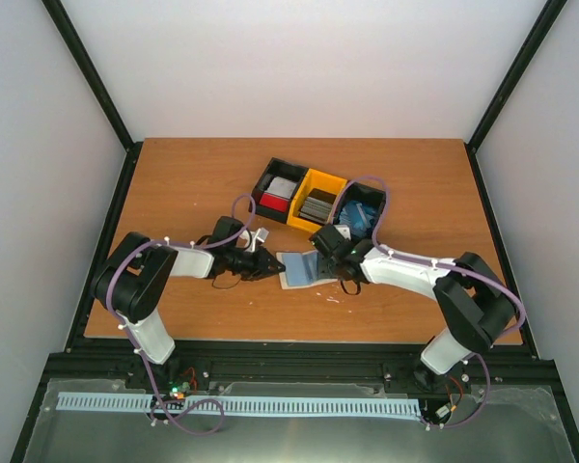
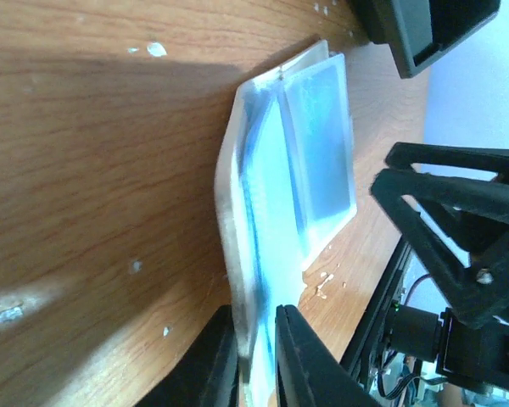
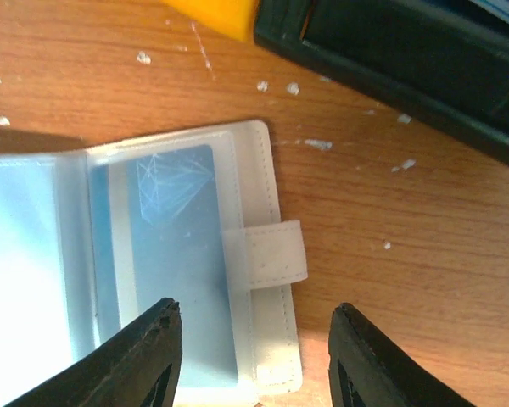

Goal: Put the credit cards into the card holder
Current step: Turn over the card slot in the card holder.

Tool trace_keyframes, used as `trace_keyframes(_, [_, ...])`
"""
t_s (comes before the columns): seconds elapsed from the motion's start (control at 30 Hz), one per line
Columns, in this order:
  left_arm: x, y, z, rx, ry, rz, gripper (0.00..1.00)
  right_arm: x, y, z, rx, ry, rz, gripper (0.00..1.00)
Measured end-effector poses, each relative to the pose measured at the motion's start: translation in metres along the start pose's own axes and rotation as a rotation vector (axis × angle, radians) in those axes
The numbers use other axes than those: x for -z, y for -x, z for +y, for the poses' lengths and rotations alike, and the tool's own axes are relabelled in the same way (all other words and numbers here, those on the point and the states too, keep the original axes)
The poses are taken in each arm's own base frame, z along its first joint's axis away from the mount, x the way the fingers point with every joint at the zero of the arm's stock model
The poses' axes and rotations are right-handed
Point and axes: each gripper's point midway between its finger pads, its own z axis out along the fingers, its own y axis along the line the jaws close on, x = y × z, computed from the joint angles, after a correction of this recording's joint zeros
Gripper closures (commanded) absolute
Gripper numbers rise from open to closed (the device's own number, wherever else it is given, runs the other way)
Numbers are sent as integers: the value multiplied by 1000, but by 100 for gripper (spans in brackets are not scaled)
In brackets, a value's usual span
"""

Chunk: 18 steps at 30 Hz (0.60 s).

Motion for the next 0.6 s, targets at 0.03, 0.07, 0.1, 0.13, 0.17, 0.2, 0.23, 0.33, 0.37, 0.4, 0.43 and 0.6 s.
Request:
trace_keyframes(0.03, [0, 0, 1, -2, 8, 1, 74, 1, 2, -1, -6, 13, 3, 52])
trace_keyframes(0.07, [0, 1, 1, -4, 16, 2, 70, 3, 5, -1, -9, 26, 6, 52])
trace_keyframes(0.1, [0, 2, 2, -3, 26, 2, 65, 5, 8, -1, -10, 38, 6, 51])
trace_keyframes(0.13, [0, 4, 3, -6, 37, 1, 60, 8, 12, -1, -5, 52, 6, 51])
trace_keyframes(0.17, [1, 5, 3, -9, 49, 0, 55, 11, 16, 1, -1, 65, 4, 51])
trace_keyframes(0.2, [1, 7, 4, -8, 66, -1, 50, 14, 21, 2, 6, 79, 2, 51])
trace_keyframes(0.23, [1, 9, 4, -14, 79, -4, 44, 18, 26, 4, 11, 92, -4, 51])
trace_keyframes(0.33, [5, 14, 8, -16, 133, -12, 30, 33, 54, 3, 8, 122, -36, 47])
trace_keyframes(0.37, [6, 15, 9, -19, 151, -14, 28, 37, 63, 0, 5, 125, -48, 43])
trace_keyframes(0.4, [8, 16, 10, -20, 170, -18, 26, 41, 75, -4, 3, 124, -63, 42])
trace_keyframes(0.43, [11, 16, 10, -22, 188, -21, 24, 46, 88, -10, 7, 115, -83, 42])
trace_keyframes(0.6, [27, 14, 13, -38, 279, -45, 19, 49, 134, -37, 16, 34, -113, 44])
